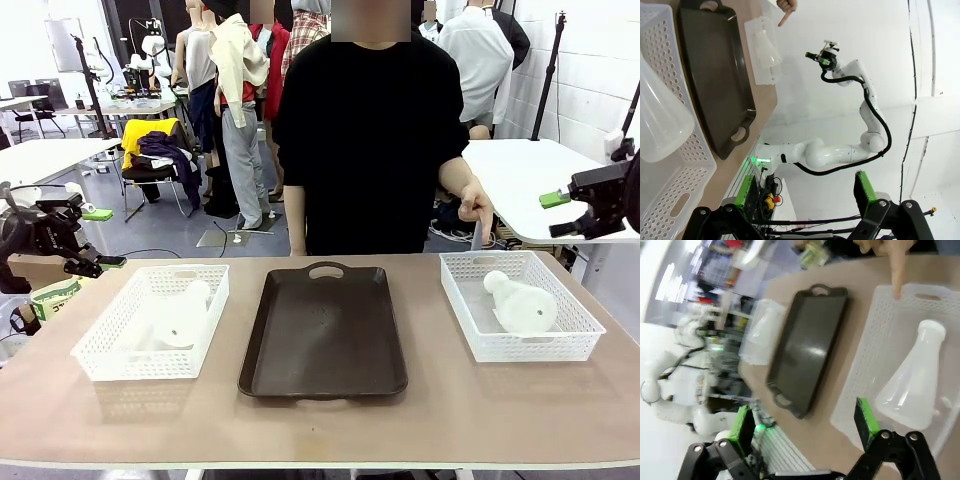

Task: Prepare the laboratory tools.
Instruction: Pick up the Big flask that the person points to.

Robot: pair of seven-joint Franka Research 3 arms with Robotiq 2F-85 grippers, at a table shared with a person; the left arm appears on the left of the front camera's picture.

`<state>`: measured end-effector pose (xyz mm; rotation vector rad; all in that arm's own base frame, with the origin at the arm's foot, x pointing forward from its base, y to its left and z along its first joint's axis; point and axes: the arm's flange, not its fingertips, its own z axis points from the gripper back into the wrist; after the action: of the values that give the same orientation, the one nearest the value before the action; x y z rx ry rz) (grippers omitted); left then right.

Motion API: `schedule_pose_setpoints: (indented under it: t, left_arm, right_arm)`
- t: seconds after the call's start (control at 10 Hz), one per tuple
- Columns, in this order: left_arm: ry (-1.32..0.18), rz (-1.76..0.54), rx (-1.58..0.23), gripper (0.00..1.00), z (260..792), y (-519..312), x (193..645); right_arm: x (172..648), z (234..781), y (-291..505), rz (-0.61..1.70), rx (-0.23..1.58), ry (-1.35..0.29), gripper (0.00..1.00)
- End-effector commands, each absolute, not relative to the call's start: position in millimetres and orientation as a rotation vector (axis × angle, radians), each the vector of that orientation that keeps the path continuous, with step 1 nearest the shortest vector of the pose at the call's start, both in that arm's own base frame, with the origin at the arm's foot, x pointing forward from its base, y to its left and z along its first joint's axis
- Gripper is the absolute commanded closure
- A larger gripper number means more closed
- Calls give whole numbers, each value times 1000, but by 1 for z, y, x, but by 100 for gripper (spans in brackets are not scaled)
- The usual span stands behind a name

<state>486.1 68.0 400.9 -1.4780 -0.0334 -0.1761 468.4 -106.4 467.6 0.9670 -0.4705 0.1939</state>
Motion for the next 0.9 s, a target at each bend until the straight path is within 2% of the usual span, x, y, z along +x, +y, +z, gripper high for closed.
schedule_pose_setpoints:
  t: [0.0,0.2,0.5,0.6,0.8]
  left_arm:
    - [-28,-183,-1463,0,401,70,485]
    - [-28,-183,-1463,0,401,70,485]
    - [-28,-183,-1463,0,401,70,485]
    - [-28,-183,-1463,0,401,70,485]
    - [-28,-183,-1463,0,401,70,485]
  right_arm:
    - [484,495,-76,167,620,-433,0]
    - [521,496,-45,141,361,-339,0]
    - [566,464,0,172,53,-235,0]
    - [574,450,12,174,-6,-217,0]
    - [586,433,26,184,5,-176,0]
